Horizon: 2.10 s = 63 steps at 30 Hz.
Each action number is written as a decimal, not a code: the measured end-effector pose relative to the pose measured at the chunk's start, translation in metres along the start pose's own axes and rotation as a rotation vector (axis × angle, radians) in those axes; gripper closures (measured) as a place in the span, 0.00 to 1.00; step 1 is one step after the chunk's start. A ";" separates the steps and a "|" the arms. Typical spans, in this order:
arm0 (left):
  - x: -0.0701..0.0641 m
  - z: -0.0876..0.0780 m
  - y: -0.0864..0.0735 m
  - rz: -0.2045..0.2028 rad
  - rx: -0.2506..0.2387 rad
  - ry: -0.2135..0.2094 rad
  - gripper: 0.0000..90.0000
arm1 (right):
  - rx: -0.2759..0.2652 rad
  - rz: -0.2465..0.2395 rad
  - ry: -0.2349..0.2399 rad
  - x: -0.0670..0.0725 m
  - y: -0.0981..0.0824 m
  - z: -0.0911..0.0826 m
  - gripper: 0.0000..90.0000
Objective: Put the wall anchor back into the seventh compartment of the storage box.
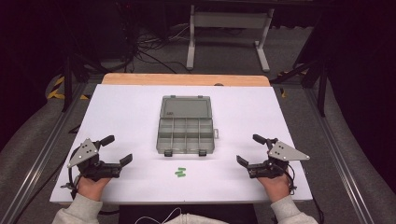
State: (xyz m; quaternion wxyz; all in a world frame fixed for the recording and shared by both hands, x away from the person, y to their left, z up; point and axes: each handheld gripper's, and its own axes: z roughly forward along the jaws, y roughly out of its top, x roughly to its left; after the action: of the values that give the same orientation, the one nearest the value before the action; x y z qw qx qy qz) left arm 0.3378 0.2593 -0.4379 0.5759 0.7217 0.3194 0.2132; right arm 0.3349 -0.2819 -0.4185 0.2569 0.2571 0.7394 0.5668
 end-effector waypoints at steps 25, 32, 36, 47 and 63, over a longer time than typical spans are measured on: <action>-0.004 -0.005 0.004 0.051 0.021 -0.013 0.03 | 0.057 -0.019 0.060 0.007 0.009 0.018 0.06; -0.004 -0.007 0.003 0.044 0.033 -0.004 0.03 | 0.066 -0.029 0.103 0.009 0.018 0.029 0.06; -0.004 -0.008 0.003 0.043 0.024 0.002 0.03 | 0.051 -0.023 0.131 0.011 0.028 0.037 0.06; -0.004 -0.012 0.003 0.050 0.016 0.009 0.03 | 0.092 -0.004 0.199 0.018 0.038 0.061 0.06; -0.004 -0.009 0.003 0.051 0.028 0.011 0.03 | 0.159 -0.065 0.258 0.021 0.062 0.077 0.13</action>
State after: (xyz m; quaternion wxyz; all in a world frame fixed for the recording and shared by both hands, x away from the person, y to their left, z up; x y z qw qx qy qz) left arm 0.3293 0.2622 -0.4324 0.5585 0.7363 0.3070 0.2274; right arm 0.3767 -0.1991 -0.3771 0.1566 0.1776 0.8168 0.5261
